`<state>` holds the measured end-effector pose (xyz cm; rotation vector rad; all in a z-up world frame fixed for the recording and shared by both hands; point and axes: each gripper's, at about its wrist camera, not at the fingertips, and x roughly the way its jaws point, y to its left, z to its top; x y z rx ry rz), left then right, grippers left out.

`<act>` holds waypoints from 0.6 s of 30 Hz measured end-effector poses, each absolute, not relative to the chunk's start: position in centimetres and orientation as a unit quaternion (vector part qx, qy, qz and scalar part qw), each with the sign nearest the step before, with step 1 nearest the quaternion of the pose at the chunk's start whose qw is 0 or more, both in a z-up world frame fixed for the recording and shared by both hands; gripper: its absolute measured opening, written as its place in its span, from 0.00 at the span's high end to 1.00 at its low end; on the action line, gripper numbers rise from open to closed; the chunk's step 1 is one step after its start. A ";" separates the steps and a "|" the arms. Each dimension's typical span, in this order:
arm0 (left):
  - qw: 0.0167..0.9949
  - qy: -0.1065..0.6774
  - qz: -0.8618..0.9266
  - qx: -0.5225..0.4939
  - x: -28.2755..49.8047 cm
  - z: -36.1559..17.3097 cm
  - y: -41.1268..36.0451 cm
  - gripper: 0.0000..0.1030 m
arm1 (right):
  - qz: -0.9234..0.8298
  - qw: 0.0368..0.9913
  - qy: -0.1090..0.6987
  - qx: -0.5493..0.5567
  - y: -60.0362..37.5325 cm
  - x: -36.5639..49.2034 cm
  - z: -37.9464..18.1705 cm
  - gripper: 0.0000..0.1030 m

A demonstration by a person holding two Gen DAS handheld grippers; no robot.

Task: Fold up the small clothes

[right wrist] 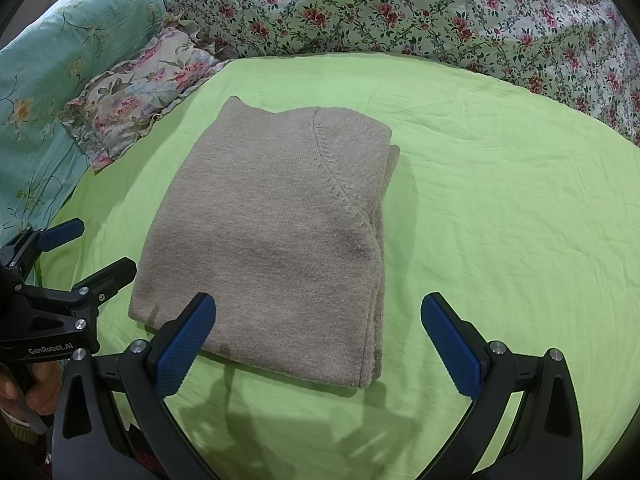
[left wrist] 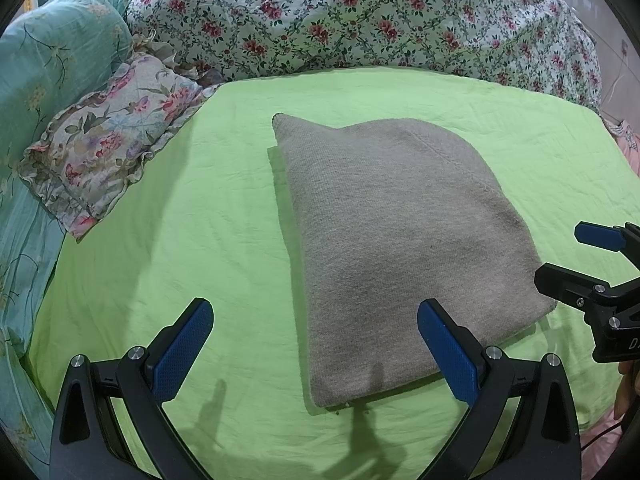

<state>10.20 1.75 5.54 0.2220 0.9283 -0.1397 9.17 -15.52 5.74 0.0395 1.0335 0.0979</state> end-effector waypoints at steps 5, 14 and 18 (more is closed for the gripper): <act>0.884 0.450 -0.067 0.103 10.4 5.2 1.9 0.01 | 0.048 0.867 0.497 0.015 -15.3 9.3 5.6 0.01; 0.884 0.452 -0.065 0.106 10.5 5.1 1.9 0.01 | 0.050 0.867 0.496 0.016 -15.1 9.4 5.6 0.01; 0.883 0.452 -0.064 0.109 10.5 5.2 1.9 0.01 | 0.049 0.867 0.495 0.018 -15.2 9.4 5.7 0.01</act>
